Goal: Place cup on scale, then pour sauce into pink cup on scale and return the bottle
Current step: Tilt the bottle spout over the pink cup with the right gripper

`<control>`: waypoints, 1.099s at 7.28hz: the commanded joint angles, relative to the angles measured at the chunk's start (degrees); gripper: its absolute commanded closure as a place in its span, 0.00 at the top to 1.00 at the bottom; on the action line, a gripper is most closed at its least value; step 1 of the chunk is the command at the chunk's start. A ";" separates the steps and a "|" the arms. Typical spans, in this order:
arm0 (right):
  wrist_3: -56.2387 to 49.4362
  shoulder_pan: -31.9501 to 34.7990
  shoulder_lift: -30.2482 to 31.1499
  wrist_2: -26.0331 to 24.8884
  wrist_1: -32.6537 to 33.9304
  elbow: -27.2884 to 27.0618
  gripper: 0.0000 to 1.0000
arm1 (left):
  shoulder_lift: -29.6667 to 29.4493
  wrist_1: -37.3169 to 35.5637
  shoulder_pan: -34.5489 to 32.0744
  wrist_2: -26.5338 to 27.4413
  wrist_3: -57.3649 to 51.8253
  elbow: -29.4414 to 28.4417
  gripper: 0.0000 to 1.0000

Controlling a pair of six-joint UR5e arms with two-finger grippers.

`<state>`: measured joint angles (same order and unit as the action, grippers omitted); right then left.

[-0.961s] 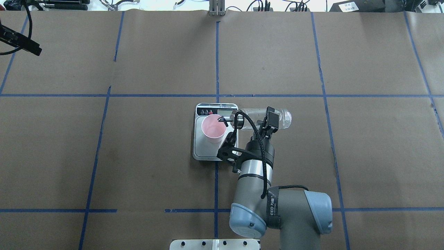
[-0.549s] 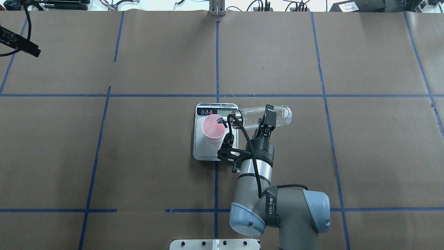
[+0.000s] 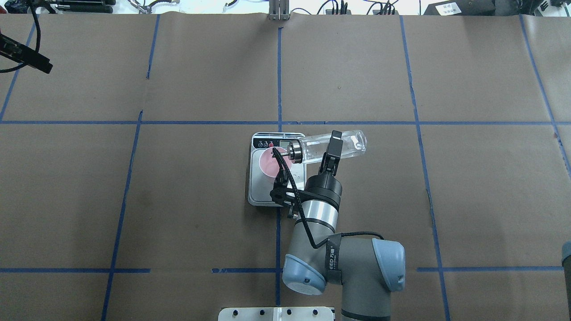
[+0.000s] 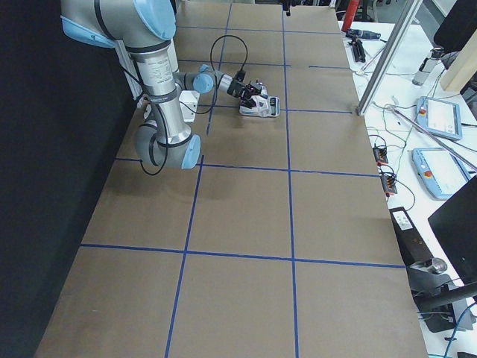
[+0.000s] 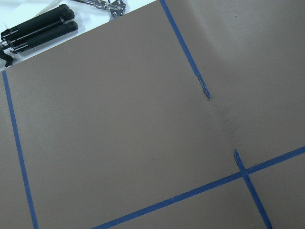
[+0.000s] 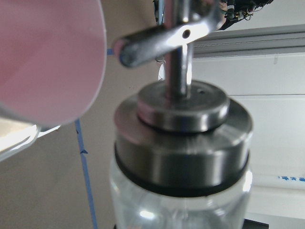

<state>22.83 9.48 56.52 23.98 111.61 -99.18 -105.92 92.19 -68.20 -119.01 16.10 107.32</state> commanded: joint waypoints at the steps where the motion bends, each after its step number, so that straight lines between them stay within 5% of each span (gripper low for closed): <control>1: -2.26 0.36 0.34 -1.91 0.01 0.39 0.00 | 0.01 0.00 0.00 0.00 0.08 0.00 0.97; 8: -18.86 1.68 1.49 -6.75 0.01 -0.57 0.00 | -0.16 0.00 0.09 0.00 0.69 -0.26 0.99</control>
<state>6.09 10.99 58.11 17.51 111.62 -99.47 -106.07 92.20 -68.12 -119.00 16.72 107.12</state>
